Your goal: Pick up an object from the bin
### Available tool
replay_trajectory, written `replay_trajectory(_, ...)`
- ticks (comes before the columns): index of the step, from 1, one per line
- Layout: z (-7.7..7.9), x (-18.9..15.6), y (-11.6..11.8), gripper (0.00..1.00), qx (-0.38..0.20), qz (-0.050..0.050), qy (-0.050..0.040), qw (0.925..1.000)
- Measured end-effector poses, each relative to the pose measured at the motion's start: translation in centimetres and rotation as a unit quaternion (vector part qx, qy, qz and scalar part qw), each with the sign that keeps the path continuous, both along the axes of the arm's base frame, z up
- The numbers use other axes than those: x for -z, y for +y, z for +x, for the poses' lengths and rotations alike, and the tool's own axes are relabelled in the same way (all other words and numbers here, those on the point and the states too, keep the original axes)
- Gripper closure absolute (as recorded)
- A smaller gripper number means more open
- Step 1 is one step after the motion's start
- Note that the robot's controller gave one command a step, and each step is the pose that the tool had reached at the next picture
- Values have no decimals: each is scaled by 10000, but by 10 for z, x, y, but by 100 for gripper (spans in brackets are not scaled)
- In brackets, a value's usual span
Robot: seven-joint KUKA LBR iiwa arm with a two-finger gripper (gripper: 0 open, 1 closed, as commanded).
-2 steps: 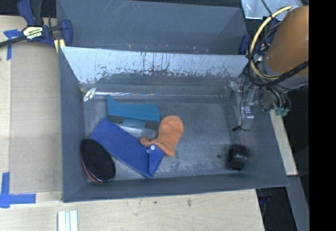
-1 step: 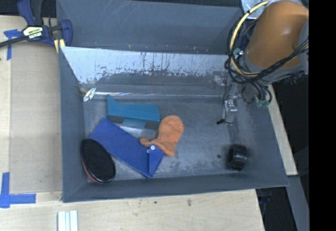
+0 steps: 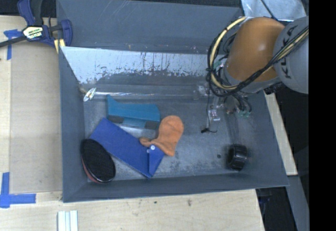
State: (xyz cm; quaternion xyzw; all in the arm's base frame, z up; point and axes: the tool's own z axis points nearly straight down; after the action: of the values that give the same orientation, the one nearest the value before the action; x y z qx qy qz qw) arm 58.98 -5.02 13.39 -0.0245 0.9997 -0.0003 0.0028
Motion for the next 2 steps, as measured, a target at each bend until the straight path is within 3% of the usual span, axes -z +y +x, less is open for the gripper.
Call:
replay_trajectory(1,2,10,5,0,12,-2,21,10000)
replay_trajectory(2,-7,14,1,0,-504,8,35,9987)
